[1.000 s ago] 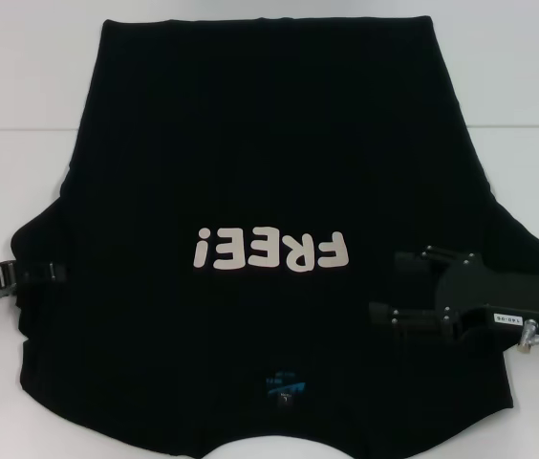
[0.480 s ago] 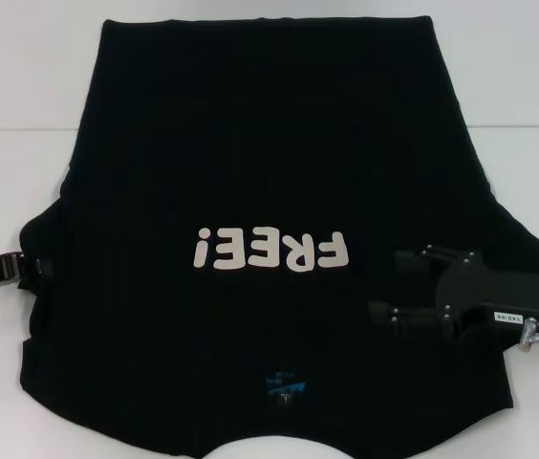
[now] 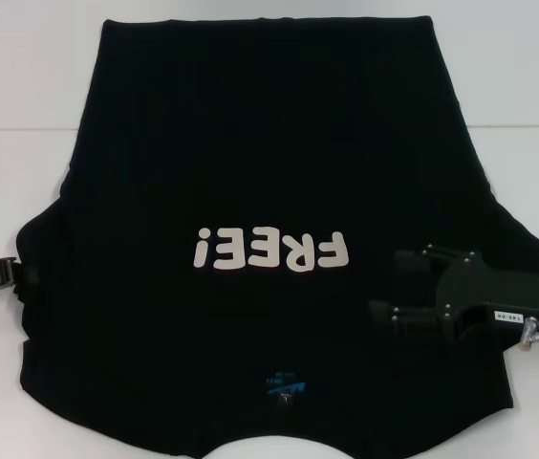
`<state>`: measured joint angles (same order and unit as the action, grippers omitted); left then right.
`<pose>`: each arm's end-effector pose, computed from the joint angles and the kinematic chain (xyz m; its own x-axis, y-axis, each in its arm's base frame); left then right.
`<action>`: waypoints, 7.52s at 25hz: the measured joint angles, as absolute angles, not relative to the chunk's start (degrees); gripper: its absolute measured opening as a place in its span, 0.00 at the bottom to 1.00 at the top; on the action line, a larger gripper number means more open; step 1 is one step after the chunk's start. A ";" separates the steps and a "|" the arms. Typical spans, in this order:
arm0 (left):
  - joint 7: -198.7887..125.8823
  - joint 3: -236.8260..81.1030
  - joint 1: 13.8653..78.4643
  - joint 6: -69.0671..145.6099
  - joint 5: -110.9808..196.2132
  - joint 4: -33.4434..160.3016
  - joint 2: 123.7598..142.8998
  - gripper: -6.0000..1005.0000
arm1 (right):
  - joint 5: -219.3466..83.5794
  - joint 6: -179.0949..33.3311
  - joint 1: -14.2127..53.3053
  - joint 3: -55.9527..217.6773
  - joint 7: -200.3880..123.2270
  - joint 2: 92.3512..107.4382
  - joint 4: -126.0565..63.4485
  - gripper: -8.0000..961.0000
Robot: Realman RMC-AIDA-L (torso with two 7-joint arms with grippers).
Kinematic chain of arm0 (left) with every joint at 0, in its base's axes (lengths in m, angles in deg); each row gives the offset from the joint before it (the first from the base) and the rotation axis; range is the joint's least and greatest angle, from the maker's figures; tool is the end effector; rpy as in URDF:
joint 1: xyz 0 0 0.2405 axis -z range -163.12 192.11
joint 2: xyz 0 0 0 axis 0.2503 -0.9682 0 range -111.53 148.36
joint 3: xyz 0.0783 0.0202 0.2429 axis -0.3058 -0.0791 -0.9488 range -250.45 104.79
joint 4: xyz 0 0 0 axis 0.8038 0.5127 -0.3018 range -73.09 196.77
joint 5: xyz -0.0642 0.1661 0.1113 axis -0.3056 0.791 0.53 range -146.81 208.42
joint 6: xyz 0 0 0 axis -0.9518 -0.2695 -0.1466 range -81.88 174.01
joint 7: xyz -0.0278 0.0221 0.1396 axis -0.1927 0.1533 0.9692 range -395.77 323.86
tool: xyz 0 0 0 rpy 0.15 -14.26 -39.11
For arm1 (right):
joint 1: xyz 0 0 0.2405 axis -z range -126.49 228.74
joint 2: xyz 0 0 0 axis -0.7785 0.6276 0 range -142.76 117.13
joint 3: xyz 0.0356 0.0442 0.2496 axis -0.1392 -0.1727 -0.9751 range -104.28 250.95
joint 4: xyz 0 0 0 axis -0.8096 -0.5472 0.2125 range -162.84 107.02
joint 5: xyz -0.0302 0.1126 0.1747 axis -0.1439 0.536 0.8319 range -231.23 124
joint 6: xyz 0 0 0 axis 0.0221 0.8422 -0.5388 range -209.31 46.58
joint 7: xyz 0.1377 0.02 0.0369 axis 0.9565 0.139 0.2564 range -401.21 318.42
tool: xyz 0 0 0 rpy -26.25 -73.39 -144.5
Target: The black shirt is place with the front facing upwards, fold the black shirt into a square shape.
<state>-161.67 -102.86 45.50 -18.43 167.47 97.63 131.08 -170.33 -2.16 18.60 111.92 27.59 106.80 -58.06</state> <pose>-0.3686 0.3597 0.0602 0.2342 0.8119 0.5347 0.9527 -0.0822 -0.2924 0.2747 0.3397 -0.0280 0.8504 -0.2855 -0.4420 -0.4231 -0.8704 -0.2519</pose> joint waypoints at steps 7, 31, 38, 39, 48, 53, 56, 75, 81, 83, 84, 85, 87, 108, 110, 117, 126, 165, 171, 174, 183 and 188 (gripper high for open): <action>-162.62 -102.53 45.35 -19.77 167.48 97.73 130.47 0.01 | -170.33 -2.16 18.62 111.91 27.60 106.80 -58.06 0.97; -167.07 -98.44 40.34 -21.58 167.15 103.74 128.71 0.01 | -169.98 -1.29 19.05 111.39 27.60 106.53 -58.14 0.97; -166.55 -95.76 39.96 -22.59 166.85 103.77 128.95 0.00 | -169.98 -1.06 19.04 111.39 27.60 106.53 -58.14 0.97; -166.50 -95.74 40.16 -22.91 166.80 103.77 128.96 0.00 | -169.98 -1.06 19.04 111.39 27.60 106.53 -58.15 0.97; -166.69 -96.70 43.46 -26.45 166.71 109.45 131.70 0.01 | -170.13 -1.12 19.32 111.39 27.60 106.62 -58.14 0.97; -166.95 -99.22 45.85 -30.21 166.54 114.09 134.21 0.01 | -170.16 -1.25 19.48 111.39 27.60 106.63 -57.92 0.97; -166.97 -101.43 47.50 -31.59 166.63 114.90 135.69 0.01 | -170.19 -1.35 19.51 111.39 27.60 106.56 -57.81 0.97; -149.08 -104.71 47.97 -40.12 150.08 96.27 133.17 0.17 | -169.87 -1.00 20.71 109.20 32.52 105.97 -58.35 0.97; -127.85 -104.61 42.88 -51.10 143.27 96.49 134.81 0.40 | -172.09 -0.67 20.85 107.57 56.67 102.27 -64.55 0.97; -120.10 -104.62 41.38 -54.02 142.60 96.26 135.59 0.50 | -175.27 -0.33 20.51 107.64 68.16 100.08 -67.41 0.97; -116.82 -104.77 40.74 -55.11 142.59 96.29 136.03 0.55 | -176.72 0.16 20.31 107.65 71.90 99.36 -68.69 0.97; -114.25 -104.92 40.17 -55.91 142.66 96.35 136.41 0.60 | -178.36 0.50 20.05 107.61 75.69 98.52 -70.21 0.97; -112.30 -105.23 39.63 -56.33 143.01 96.42 136.89 0.67 | -182.95 1.34 19.28 107.30 85.10 97.21 -73.67 0.97; -109.42 -106.67 38.74 -52.77 145.00 96.06 137.41 0.95 | -210.76 -8.43 7.06 107.70 104.41 97.66 -65.09 0.95; -109.42 -106.66 38.74 -52.69 145.00 96.04 137.41 0.95 | -210.86 -9.18 6.78 108.27 104.43 97.71 -64.16 0.95; -109.67 -106.66 38.97 -52.77 145.06 96.03 137.16 0.95 | -210.94 -11.01 6.34 110.14 105.12 97.81 -62.72 0.93; -109.75 -106.66 39.09 -52.70 145.07 96.03 137.15 0.95 | -210.89 -11.29 6.01 110.27 105.19 97.98 -62.16 0.92; -109.87 -106.62 39.09 -52.85 145.06 96.03 137.06 0.95 | -210.14 -10.96 5.05 111.94 104.91 98.19 -62.33 0.16; -109.87 -106.58 39.04 -52.81 145.06 96.03 136.98 0.95 | -209.66 -9.99 6.64 110.69 105.00 97.93 -65.53 0.04; -109.87 -106.58 39.06 -52.81 145.06 96.03 136.97 0.95 | -208.93 -9.05 8.23 109.18 104.34 97.76 -67.63 0.04; -109.97 -106.67 39.10 -52.72 145.06 96.03 136.92 0.95 | -203.09 -6.83 11.62 108.03 101.95 96.95 -71.14 0.04; -110.54 -106.51 39.11 -52.56 145.07 96.01 136.66 0.94 | -201.00 -6.05 12.01 107.28 100.69 96.94 -72.07 0.05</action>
<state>-110.54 -106.51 39.11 -52.56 145.07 96.01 136.66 -201.00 -6.05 12.01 107.28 100.69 96.94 -72.07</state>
